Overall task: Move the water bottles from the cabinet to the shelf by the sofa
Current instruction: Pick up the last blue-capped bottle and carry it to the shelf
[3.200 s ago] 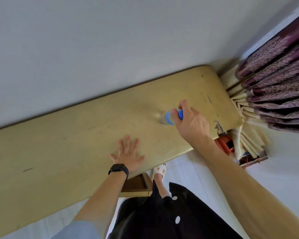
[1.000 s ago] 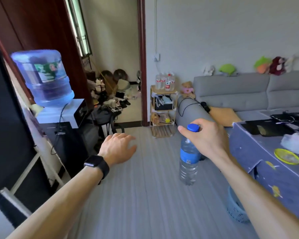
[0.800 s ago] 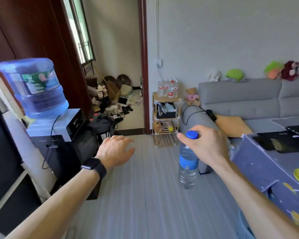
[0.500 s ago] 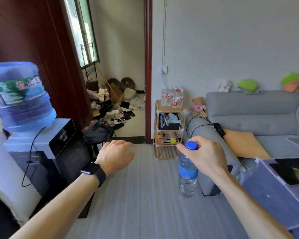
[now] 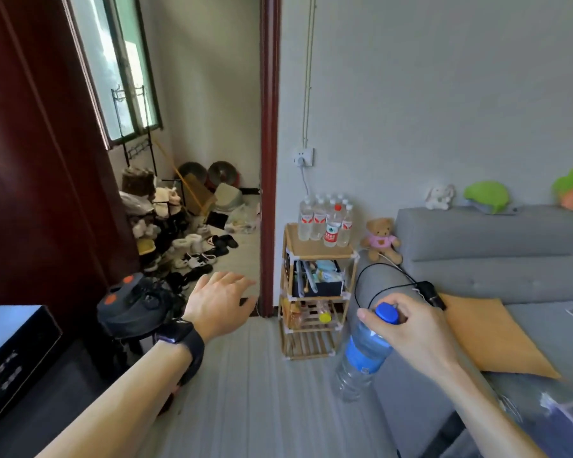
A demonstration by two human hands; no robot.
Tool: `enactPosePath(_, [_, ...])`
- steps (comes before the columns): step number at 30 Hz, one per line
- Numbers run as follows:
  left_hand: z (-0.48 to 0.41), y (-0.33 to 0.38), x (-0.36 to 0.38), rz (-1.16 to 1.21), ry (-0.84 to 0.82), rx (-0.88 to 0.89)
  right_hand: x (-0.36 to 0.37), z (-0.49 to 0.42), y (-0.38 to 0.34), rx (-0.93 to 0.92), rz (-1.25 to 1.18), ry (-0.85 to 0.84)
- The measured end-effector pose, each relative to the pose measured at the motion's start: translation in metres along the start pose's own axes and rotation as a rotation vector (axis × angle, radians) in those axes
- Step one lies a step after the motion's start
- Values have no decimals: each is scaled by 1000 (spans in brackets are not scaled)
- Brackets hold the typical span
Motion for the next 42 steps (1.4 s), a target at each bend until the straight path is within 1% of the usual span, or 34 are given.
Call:
enactPosePath(7, [-149, -5, 41, 7, -60, -11, 28, -153, 36, 10, 101, 54])
enactPosePath(11, [-235, -8, 61, 30, -21, -62, 45, -244, 61, -23, 87, 33])
enactPosePath(17, [-333, -2, 90, 45, -74, -148, 69, -354, 103, -43, 10, -67])
enactPosePath(20, [-369, -1, 106, 52, -93, -171, 93, -399, 133, -14, -20, -139])
enactPosePath(23, [-404, -4, 130, 49, -140, -178, 113, -434, 159, 20, -9, -175])
enactPosePath(31, [-507, 3, 188, 120, -209, -116, 170, -512, 208, 129, 44, -213])
enactPosePath(39, [-666, -19, 221, 195, -168, 29, 232, -611, 227, 233, 90, -175])
enactPosePath(42, [-721, -18, 228, 183, -135, 114, 256, -641, 236, 315, 25, -164])
Point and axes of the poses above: each hand's wrist, its own z-axis away from the middle knuckle, its own x-axis out of the palm, y = z × x, the point moved 6 cm from there along -z, towards the middle knuckle, and after that the axes turned 2 degrees about -z, right-handed, at the moved point
